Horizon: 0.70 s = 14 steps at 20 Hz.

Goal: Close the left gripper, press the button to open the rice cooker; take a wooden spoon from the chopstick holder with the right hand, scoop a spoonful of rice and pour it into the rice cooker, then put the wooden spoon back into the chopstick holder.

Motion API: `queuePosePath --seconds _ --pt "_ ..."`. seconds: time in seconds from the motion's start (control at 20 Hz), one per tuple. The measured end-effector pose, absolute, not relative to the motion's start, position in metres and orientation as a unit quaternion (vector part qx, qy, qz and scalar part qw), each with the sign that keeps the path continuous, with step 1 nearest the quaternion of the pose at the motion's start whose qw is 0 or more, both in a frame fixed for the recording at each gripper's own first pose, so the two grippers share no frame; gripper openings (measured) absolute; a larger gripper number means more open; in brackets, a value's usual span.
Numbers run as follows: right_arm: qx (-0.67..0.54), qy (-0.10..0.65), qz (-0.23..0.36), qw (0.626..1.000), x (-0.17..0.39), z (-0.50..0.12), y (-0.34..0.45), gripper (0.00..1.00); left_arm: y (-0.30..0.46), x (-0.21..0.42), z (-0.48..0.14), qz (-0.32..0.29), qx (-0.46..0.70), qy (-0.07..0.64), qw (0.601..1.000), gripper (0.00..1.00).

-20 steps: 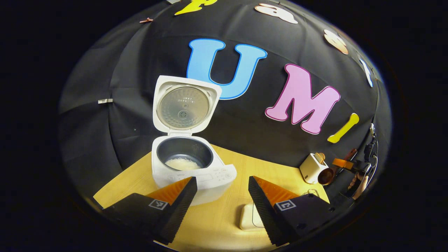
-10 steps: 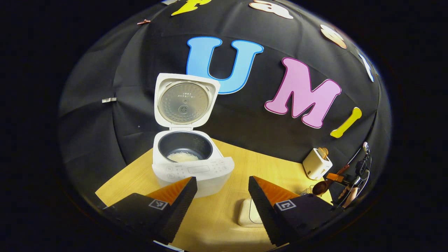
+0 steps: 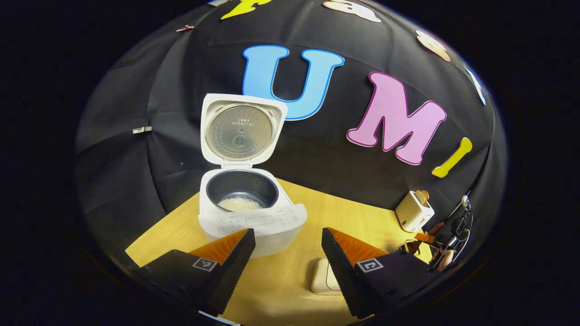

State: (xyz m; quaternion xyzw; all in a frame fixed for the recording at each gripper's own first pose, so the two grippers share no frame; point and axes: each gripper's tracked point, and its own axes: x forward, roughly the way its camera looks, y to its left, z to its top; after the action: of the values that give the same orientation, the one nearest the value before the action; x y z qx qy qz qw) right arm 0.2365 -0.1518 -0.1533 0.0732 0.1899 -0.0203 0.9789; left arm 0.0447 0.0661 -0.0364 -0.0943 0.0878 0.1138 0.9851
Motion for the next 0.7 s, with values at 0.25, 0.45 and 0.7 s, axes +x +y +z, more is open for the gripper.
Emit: queuePosePath --seconds 0.25,0.45,0.7 --pt "0.070 0.191 -0.035 0.978 0.230 -0.151 -0.159 0.49 0.081 0.054 -0.008 0.119 -0.093 0.063 0.987 0.95" --pt "0.064 0.193 -0.059 0.977 0.214 -0.146 -0.167 0.95 0.127 0.065 0.054 0.152 -0.058 0.012 0.987 0.95" --pt "0.055 0.197 -0.089 0.975 0.185 -0.140 -0.175 0.99 0.190 0.087 0.135 0.177 -0.030 -0.053 0.982 0.95"
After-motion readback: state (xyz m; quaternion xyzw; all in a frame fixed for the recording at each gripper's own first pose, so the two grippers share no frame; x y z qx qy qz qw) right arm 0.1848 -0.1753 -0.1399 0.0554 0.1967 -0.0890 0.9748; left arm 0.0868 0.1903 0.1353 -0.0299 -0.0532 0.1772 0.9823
